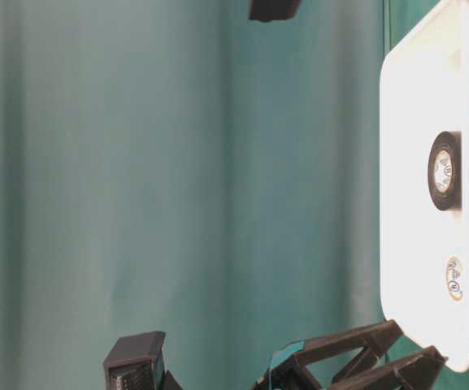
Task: Put the tape alternately from left to right into the white case.
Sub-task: 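Lower the right gripper into the blue tape roll and grip it, then carry the blue roll up into the tray's right corner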
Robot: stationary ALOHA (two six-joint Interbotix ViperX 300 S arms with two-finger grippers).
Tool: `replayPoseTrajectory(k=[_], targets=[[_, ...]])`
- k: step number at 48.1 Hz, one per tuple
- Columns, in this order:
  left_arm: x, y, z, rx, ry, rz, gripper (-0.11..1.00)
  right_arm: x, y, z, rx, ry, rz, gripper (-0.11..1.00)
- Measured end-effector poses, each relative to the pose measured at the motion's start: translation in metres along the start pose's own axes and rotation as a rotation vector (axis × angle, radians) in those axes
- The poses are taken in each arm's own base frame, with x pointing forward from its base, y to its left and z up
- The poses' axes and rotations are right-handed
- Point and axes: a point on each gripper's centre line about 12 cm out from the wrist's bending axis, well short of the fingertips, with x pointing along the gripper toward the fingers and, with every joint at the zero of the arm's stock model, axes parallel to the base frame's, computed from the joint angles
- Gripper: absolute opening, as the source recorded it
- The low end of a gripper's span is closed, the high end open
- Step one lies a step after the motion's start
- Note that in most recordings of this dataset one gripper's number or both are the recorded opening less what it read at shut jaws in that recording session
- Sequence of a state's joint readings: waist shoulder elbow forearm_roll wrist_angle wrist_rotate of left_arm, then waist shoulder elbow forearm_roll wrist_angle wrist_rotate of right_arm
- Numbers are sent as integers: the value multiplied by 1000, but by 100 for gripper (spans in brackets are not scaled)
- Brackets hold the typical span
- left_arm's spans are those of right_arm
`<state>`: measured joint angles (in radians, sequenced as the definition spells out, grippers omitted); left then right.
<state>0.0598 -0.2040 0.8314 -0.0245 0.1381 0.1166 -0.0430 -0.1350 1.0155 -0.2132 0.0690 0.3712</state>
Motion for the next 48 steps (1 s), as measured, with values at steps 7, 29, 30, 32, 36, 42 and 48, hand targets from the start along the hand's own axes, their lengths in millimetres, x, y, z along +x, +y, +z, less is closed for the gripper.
replayPoseTrajectory(k=[7, 29, 30, 32, 36, 42, 48], targets=[[0, 0, 0, 2, 0, 0, 98, -14, 0, 7, 3, -36, 0, 1], [0, 0, 0, 1, 0, -1, 98, -59, 3, 14, 0, -193, 30, 1], [0, 0, 0, 0, 2, 0, 98, -59, 3, 14, -3, -196, 32, 1], [0, 0, 0, 2, 0, 0, 98, -59, 3, 13, -2, -197, 33, 1], [0, 0, 0, 0, 0, 0, 98, -59, 3, 14, -1, -204, 35, 1], [0, 0, 0, 0, 0, 0, 98, -57, 4, 17, -6, -204, 36, 1], [0, 0, 0, 2, 0, 0, 98, -51, -3, 26, 4, -203, 14, 1]])
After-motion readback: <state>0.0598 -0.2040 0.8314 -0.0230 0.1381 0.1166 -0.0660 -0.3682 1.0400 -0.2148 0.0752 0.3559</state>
